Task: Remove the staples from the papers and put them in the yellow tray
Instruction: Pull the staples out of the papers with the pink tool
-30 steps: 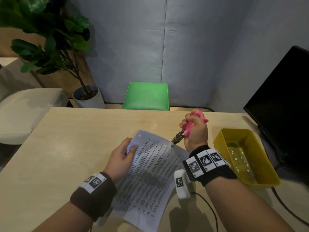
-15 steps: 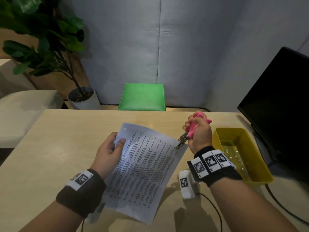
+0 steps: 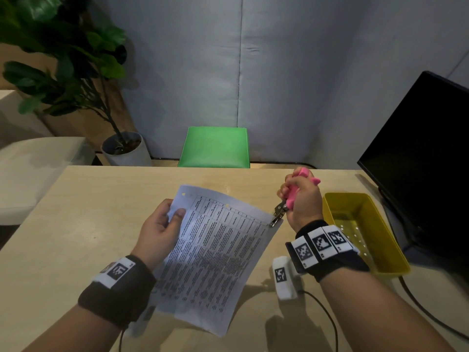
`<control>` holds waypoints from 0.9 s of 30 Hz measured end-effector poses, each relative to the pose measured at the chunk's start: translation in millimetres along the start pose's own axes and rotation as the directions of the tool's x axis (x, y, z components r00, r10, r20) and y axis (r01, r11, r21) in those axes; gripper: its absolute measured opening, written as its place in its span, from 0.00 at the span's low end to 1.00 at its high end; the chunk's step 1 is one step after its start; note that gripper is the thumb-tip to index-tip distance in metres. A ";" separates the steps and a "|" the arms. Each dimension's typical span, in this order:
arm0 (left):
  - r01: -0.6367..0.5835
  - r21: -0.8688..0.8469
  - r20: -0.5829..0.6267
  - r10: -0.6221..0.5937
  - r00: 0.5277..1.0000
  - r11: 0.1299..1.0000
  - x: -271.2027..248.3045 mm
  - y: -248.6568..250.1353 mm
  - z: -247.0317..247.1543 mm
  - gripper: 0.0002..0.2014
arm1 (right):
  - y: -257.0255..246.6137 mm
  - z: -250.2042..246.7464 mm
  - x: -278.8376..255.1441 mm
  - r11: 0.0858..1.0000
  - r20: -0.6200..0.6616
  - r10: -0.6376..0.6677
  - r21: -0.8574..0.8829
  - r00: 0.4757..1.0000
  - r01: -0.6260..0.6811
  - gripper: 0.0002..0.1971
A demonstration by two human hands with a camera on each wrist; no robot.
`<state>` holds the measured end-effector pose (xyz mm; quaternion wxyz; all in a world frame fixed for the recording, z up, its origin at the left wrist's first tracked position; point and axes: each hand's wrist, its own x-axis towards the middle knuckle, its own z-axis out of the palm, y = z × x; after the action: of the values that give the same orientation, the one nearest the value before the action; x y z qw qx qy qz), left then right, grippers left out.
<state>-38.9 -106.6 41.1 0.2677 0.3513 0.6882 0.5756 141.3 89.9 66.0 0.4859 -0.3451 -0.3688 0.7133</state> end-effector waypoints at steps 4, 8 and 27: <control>0.007 0.009 0.005 -0.007 1.000 1.000 -2.3 1.4 0.2 0.05 | -0.6 -0.6 -2.5 1.000 -0.005 -0.016 -0.018 1.000 0.016 0.15; 0.013 0.012 0.005 -0.013 1.000 1.000 -3.8 2.3 1.5 0.05 | -0.2 -2.7 -4.2 1.000 -0.016 -0.029 -0.008 0.999 0.029 0.15; -0.020 0.065 0.003 0.020 1.000 0.998 -4.6 -6.3 -0.1 0.06 | 1.5 -2.5 -7.6 0.999 -0.016 -0.050 -0.020 0.999 0.049 0.15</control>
<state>-37.2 -110.9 34.8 0.2513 0.3671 0.7026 0.5553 144.9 82.8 64.5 0.5031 -0.3466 -0.3803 0.6943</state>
